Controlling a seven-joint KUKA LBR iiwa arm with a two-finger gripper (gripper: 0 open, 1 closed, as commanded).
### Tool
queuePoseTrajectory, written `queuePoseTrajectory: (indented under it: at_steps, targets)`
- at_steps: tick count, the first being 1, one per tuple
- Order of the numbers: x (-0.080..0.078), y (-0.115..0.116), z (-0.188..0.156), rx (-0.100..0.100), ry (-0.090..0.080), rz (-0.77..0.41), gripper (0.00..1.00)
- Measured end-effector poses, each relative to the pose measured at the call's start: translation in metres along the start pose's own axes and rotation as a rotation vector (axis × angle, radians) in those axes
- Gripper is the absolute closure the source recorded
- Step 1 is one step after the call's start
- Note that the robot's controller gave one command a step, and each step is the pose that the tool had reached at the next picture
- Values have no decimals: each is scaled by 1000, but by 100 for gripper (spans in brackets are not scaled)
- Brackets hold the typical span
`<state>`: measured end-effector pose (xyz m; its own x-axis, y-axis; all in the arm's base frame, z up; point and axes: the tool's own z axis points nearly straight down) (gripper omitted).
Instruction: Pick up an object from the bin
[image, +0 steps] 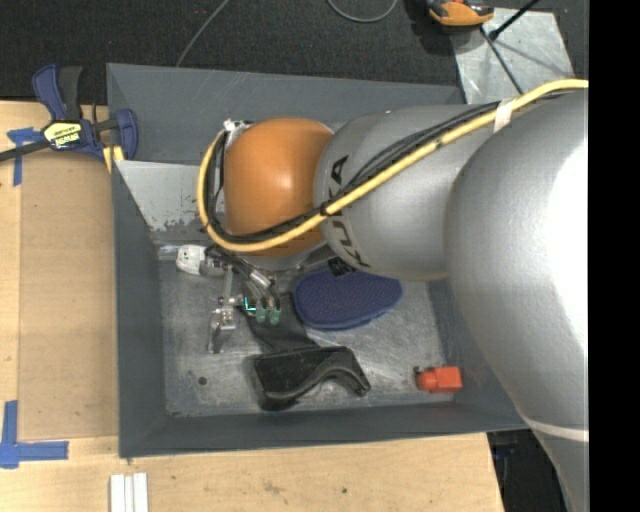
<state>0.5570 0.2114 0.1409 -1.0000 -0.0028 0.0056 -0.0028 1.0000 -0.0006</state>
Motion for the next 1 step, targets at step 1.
queuePoseTrajectory:
  at_steps: [1]
  targets:
    - [-58,-53,69,-5,-13,-94,0]
